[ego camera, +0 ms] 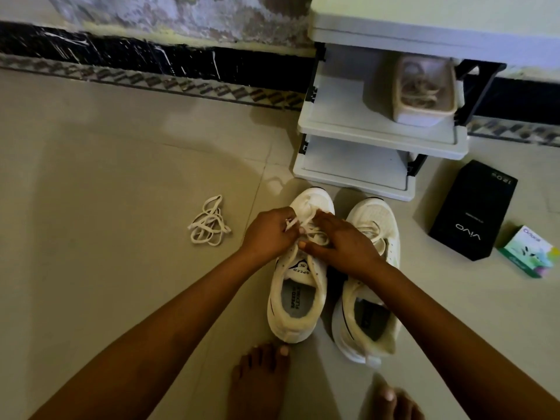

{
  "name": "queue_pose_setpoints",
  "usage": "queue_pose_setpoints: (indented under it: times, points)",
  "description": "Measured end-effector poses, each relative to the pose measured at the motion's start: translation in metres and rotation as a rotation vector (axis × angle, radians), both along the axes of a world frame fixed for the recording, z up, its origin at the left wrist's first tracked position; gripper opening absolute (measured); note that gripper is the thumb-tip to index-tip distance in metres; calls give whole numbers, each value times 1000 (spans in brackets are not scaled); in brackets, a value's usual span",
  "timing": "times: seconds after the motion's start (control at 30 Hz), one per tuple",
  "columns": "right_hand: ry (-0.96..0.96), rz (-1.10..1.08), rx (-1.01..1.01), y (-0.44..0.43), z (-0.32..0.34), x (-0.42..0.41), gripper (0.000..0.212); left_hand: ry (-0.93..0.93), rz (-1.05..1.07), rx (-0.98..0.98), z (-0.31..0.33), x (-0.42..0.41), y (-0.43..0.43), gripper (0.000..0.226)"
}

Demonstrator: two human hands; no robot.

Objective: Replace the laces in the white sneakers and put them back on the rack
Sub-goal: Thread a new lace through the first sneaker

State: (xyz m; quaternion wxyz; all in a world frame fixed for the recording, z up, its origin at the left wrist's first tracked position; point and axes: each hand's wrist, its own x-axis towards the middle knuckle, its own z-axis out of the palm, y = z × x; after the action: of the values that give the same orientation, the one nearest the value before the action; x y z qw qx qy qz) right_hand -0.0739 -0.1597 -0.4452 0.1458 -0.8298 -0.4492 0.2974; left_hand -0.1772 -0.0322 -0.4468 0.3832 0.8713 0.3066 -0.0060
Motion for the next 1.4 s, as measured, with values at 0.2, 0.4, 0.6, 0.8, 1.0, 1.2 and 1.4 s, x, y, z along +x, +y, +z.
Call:
queue_pose_setpoints:
  times: [0.2, 0.4, 0.6, 0.8, 1.0, 1.2, 1.4]
  points:
    - [1, 27, -32, 0, 3, 0, 76, -132, 223, -715, 45, 1, 20, 12]
    - [7, 23, -31, -2, 4, 0, 75, -354, 279, -859, 69, -3, 43, 11]
    - [-7, 27, -22, -1, 1, 1, 75, 29, 96, -394, 12, -12, 13, 19]
    - [-4, 24, -20, 0, 0, 0, 75, -11, 68, -37, 2, 0, 2, 11]
    - [-11, 36, -15, 0, 3, 2, 74, -277, 379, -663, 19, -8, 6, 12]
    - [-4, 30, -49, 10, 4, -7, 72, -45, 395, -370, 21, -4, 22, 16]
    - [-170, 29, -71, 8, 5, -21, 72, 42, 301, -182, 35, -18, 38, 32]
